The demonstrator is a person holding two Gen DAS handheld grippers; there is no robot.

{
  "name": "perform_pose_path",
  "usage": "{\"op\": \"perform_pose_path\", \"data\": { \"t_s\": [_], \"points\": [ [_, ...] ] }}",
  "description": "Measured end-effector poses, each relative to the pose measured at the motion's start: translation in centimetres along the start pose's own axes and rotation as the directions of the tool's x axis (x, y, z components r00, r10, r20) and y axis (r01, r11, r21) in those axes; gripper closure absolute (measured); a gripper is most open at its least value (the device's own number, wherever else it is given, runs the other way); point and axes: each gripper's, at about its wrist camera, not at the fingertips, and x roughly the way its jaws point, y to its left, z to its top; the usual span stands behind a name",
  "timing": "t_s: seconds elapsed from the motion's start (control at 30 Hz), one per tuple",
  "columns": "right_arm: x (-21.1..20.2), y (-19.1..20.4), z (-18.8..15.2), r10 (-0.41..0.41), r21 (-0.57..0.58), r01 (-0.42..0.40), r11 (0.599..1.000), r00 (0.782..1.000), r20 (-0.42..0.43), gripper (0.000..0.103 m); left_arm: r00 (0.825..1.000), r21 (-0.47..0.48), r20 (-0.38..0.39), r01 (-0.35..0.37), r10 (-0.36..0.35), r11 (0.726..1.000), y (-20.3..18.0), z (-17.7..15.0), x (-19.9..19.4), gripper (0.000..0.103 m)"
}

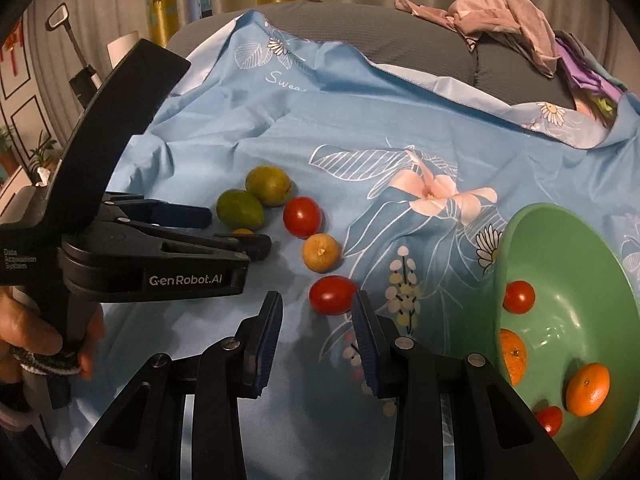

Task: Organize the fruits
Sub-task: 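Grasp the small orange kumquat with the right gripper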

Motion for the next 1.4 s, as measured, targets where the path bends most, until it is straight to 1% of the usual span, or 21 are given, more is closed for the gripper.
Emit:
{"op": "perform_pose_path", "data": {
  "t_s": [0.03, 0.07, 0.1, 0.13, 0.2, 0.23, 0.33, 0.43, 0.53, 0.63, 0.73, 0.8, 0.87, 0.93, 1.0, 1.07, 1.1, 1.2, 1.27, 1.3, 1.4],
  "points": [
    [0.0, 0.0, 0.0, -0.002, -0.001, 0.002, 1.0, 1.0, -0.001, 0.067, 1.0, 0.0, 0.003, 0.01, -0.01, 1.0, 0.1, -0.1, -0.1, 0.053],
    [0.0, 0.1, 0.0, -0.006, -0.002, 0.006, 1.0, 1.0, -0.001, 0.067, 1.0, -0.001, 0.005, 0.018, -0.018, 1.0, 0.2, -0.1, -0.1, 0.063],
    [0.0, 0.1, 0.0, -0.008, -0.003, 0.008, 1.0, 1.0, -0.001, 0.067, 1.0, 0.0, 0.006, 0.018, -0.018, 1.0, 0.4, -0.1, -0.1, 0.068],
    [0.1, 0.1, 0.0, -0.01, -0.002, 0.01, 1.0, 1.0, 0.0, 0.067, 1.0, -0.001, 0.006, 0.023, -0.023, 1.0, 0.7, -0.2, -0.2, 0.076],
    [0.1, 0.1, 0.1, -0.01, 0.003, 0.01, 1.0, 1.0, -0.001, 0.067, 0.999, -0.022, 0.006, 0.042, -0.042, 0.999, 1.2, -0.3, -0.4, 0.078],
    [0.2, 0.1, 0.2, -0.009, 0.006, 0.009, 1.0, 1.0, -0.002, 0.067, 0.998, -0.044, 0.016, 0.066, -0.066, 0.997, 1.9, -0.5, -0.8, 0.078],
    [0.4, 0.2, 0.6, -0.01, 0.009, 0.01, 1.0, 1.0, -0.007, 0.067, 0.995, -0.063, 0.057, 0.083, -0.079, 0.995, 2.9, -1.3, -2.3, 0.08],
    [0.8, 0.7, 1.2, -0.028, -0.016, 0.028, 0.999, 0.999, -0.02, 0.067, 0.989, -0.073, 0.114, 0.102, -0.093, 0.992, 3.8, -2.6, -4.5, 0.08],
    [1.4, 1.3, 1.9, -0.052, -0.049, 0.05, 0.998, 0.998, -0.034, 0.067, 0.977, -0.053, 0.178, 0.127, -0.115, 0.991, 4.4, -4.4, -7.0, 0.08],
    [2.1, 1.7, 2.6, -0.076, -0.077, 0.071, 0.994, 0.995, -0.058, 0.067, 0.971, -0.028, 0.206, 0.126, -0.118, 0.992, 4.6, -5.8, -8.3, 0.08],
    [2.7, 1.7, 3.2, -0.105, -0.093, 0.098, 0.991, 0.991, -0.079, 0.067, 0.964, -0.017, 0.226, 0.147, -0.139, 0.989, 4.8, -6.7, -8.9, 0.08],
    [3.3, 1.6, 3.6, -0.133, -0.107, 0.122, 0.987, 0.986, -0.102, 0.067, 0.964, -0.011, 0.22, 0.156, -0.15, 0.988, 4.8, -6.9, -8.7, 0.079],
    [3.9, 1.5, 4.1, -0.157, -0.127, 0.142, 0.982, 0.98, -0.121, 0.067, 0.967, -0.009, 0.2, 0.16, -0.155, 0.987, 4.9, -6.4, -8.2, 0.074],
    [4.4, 1.4, 4.5, -0.171, -0.139, 0.152, 0.979, 0.975, -0.142, 0.067, 0.968, 0.015, 0.194, 0.157, -0.157, 0.987, 4.5, -6.1, -8.2, 0.072],
    [5.0, 1.4, 4.7, -0.166, -0.15, 0.143, 0.978, 0.973, -0.158, 0.067, 0.965, 0.037, 0.201, 0.166, -0.17, 0.985, 4.1, -6.1, -8.5, 0.066],
    [5.6, 1.2, 5.1, -0.162, -0.149, 0.137, 0.979, 0.973, -0.167, 0.067, 0.964, 0.044, 0.196, 0.177, -0.183, 0.983, 3.8, -5.8, -8.3, 0.05],
    [6.1, 1.1, 5.3, -0.168, -0.155, 0.141, 0.978, 0.969, -0.179, 0.067, 0.965, 0.046, 0.192, 0.174, -0.18, 0.984, 3.7, -5.7, -8.2, 0.048],
    [7.3, 1.3, 5.4, -0.169, -0.171, 0.133, 0.976, 0.961, -0.219, 0.067, 0.969, 0.059, 0.174, 0.166, -0.174, 0.984, 3.5, -5.2, -7.7, 0.048],
    [7.1, 1.4, 5.3, -0.137, -0.174, 0.101, 0.98, 0.969, -0.208, 0.067, 0.973, 0.064, 0.154, 0.162, -0.17, 0.985, 3.3, -4.8, -7.2, 0.048],
    [7.0, 1.5, 5.2, -0.131, -0.176, 0.095, 0.98, 0.97, -0.206, 0.073, 0.975, 0.064, 0.148, 0.161, -0.168, 0.985, 3.2, -4.7, -7.0, 0.048],
    [6.1, 1.7, 5.0, -0.096, -0.17, 0.067, 0.983, 0.981, -0.169, 0.074, 0.979, 0.054, 0.118, 0.163, -0.168, 0.985, 3.1, -4.3, -6.3, 0.048]
  ]
}}
